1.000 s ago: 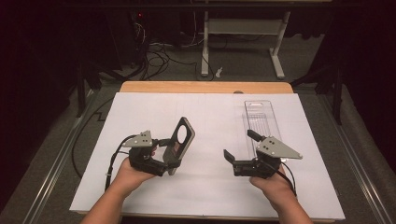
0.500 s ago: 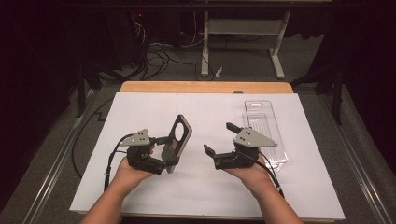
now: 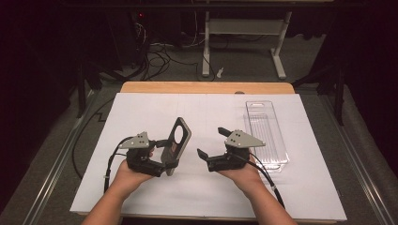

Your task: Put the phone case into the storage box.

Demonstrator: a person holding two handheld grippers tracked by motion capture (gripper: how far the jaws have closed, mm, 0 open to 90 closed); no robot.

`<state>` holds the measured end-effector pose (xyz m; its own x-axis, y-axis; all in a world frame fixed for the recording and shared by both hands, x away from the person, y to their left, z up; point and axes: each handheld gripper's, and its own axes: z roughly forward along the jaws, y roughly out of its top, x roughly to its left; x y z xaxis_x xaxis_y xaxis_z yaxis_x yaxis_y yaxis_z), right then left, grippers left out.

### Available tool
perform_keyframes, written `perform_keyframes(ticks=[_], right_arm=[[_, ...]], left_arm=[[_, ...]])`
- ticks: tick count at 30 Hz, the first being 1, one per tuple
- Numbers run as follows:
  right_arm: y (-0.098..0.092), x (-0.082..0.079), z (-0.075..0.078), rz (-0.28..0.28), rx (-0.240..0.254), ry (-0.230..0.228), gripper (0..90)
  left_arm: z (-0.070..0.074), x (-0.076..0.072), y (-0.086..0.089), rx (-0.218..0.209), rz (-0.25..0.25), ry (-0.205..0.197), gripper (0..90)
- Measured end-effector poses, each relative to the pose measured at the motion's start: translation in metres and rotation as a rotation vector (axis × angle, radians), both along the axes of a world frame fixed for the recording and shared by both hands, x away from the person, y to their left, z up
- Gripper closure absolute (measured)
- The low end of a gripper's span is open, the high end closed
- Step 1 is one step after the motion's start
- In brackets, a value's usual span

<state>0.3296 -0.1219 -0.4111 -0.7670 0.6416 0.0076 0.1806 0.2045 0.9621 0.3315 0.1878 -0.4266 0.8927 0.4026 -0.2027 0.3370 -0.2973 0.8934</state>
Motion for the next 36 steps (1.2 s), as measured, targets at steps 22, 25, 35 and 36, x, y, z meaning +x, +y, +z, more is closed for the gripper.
perform_keyframes(ticks=[22,25,35,36], right_arm=[[-0.003,-0.008,-0.016,0.137,0.049,0.077,0.1],[-0.003,-0.01,-0.014,0.169,0.063,0.073,0.1],[-0.006,-0.012,-0.01,0.225,0.086,0.079,0.2],[-0.006,-0.012,-0.009,0.23,0.09,0.08,0.2]], left_arm=[[-0.01,-0.003,-0.003,0.027,-0.114,0.003,13.0],[-0.01,-0.004,-0.003,0.026,-0.124,0.002,13.1],[-0.01,-0.006,-0.005,0.032,-0.148,-0.007,13.1],[-0.01,-0.006,-0.005,0.031,-0.149,-0.003,13.1]])
